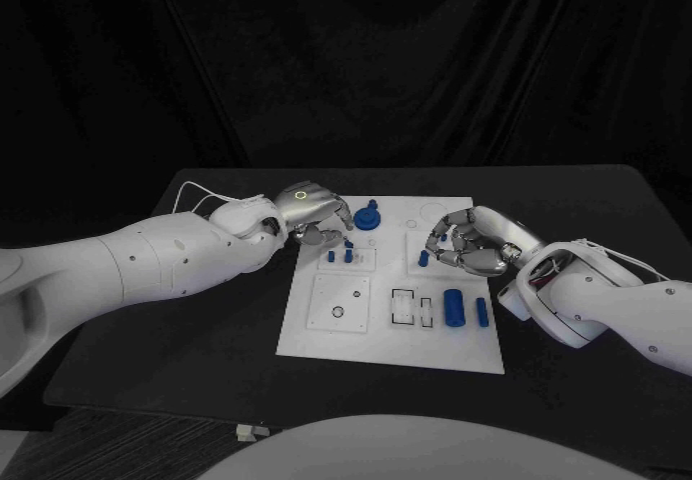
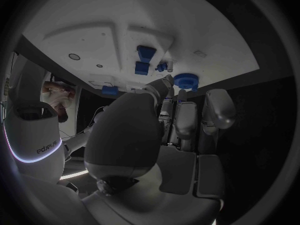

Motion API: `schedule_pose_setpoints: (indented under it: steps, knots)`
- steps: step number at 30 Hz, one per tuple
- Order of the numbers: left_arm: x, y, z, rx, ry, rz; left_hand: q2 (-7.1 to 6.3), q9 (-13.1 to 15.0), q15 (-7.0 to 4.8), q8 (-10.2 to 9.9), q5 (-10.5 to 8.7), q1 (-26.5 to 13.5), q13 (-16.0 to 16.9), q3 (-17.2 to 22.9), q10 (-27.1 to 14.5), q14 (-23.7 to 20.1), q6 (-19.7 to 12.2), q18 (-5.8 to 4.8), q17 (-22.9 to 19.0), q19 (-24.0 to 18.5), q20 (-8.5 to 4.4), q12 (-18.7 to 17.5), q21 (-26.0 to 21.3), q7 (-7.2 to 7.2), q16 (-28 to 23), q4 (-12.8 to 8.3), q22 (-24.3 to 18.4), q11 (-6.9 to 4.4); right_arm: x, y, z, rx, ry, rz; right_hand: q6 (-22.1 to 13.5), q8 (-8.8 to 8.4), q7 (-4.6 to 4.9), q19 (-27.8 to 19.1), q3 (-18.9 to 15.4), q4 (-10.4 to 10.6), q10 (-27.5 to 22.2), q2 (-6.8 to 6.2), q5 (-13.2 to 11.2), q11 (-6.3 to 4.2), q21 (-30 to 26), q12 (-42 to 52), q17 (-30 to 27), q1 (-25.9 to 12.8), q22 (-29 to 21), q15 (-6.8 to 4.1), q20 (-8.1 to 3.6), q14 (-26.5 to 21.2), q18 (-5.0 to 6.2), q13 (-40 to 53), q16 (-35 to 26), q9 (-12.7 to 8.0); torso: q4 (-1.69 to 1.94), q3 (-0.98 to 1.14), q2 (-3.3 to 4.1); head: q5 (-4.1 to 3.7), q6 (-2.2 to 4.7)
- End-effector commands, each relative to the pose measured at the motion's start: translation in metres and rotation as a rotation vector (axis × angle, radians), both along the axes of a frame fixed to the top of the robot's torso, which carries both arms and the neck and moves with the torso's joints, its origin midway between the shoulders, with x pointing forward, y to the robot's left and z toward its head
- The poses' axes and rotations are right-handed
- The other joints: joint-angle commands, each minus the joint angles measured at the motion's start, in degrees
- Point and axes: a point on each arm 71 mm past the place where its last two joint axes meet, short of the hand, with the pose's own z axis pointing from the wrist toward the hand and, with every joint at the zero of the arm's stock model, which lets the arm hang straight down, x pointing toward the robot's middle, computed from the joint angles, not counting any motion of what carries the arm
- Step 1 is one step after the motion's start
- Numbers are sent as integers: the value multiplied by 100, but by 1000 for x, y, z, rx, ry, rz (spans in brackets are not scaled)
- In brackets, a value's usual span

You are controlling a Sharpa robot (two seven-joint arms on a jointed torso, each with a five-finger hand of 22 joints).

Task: Assemble the parts on the task board

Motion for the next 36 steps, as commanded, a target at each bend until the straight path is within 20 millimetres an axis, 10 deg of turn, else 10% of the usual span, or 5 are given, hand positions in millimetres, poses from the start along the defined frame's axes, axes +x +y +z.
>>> schedule_pose_setpoints:
  steps: [1,16,36]
  knots:
    - [-2,-6,-5,62,23,-22,-131,-103,-6,-72,-95,35,-72,-275,-94,-94,-196,70,-67,-167,-27,-76,-131,15,-81,73,775,-23,0,0,-2,-7,14,-8,2,-57,21,53,-29,-33,27,14,89,-10,11,-49,348,160,1160,-2,2,411,90,-114,1,-65,1,2,3,-7,-1]
    - [0,-13,-10,108,65,-4,-125,-190,47,-45,-228,48,-59,-491,-227,-177,-371,82,-135,-222,9,-28,-269,29,-101,178,756,41,-1,0,-3,-6,16,-7,0,-59,22,52,-30,-34,28,15,86,-8,9,-47,353,159,1159,-1,2,412,91,-112,3,-67,-5,2,3,-2,-1]
    - [3,-26,-14,136,102,-6,-29,-198,40,8,250,280,-49,-467,-224,-190,-137,84,-103,-200,9,61,-283,104,-74,106,773,38,-2,0,-3,1,21,-5,0,-59,22,53,-30,-34,28,17,86,-8,12,-47,351,159,1160,-1,2,411,90,-112,2,-67,-2,2,1,-21,-1]
